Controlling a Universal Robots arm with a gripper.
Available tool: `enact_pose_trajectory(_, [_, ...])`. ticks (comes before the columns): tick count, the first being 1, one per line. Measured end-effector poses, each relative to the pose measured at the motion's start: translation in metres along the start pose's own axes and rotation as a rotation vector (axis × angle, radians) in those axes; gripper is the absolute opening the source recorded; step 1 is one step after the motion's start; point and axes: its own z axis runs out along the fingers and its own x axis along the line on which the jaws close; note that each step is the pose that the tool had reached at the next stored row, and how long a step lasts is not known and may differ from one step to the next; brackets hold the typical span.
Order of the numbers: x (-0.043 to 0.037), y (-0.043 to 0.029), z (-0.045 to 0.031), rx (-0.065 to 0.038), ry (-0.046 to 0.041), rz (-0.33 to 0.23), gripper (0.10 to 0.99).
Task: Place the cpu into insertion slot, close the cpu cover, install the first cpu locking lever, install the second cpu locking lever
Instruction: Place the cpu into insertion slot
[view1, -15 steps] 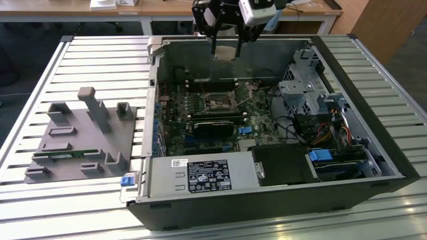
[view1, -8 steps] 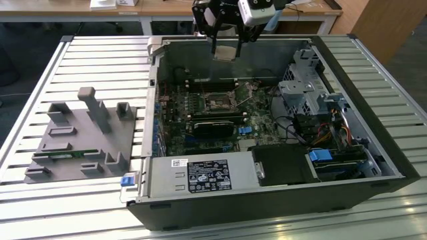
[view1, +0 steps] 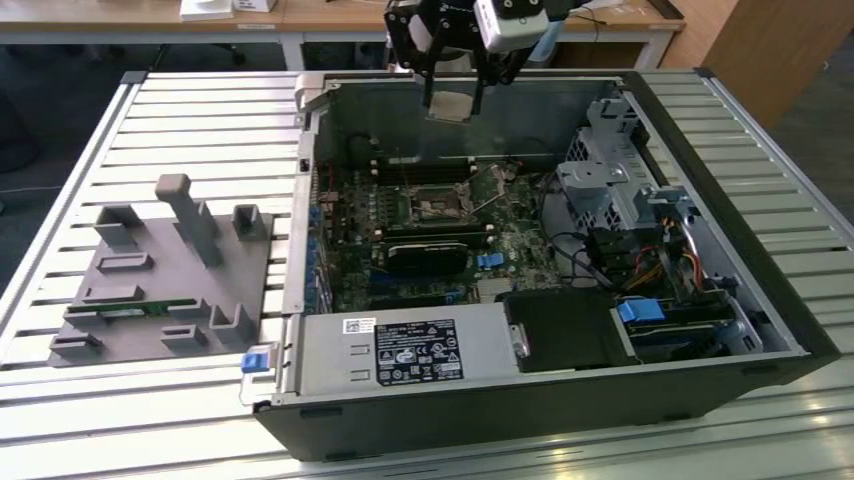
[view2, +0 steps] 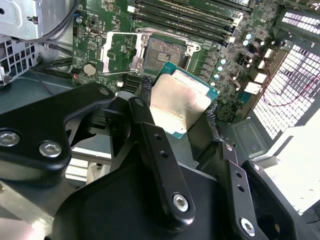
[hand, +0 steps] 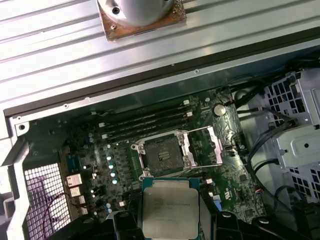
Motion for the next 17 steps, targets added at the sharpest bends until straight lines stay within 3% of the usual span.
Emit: enact_pose_trajectory(17, [0.0000, 0.0000, 0.0002, -0.001, -0.0048, 0.053, 0.541])
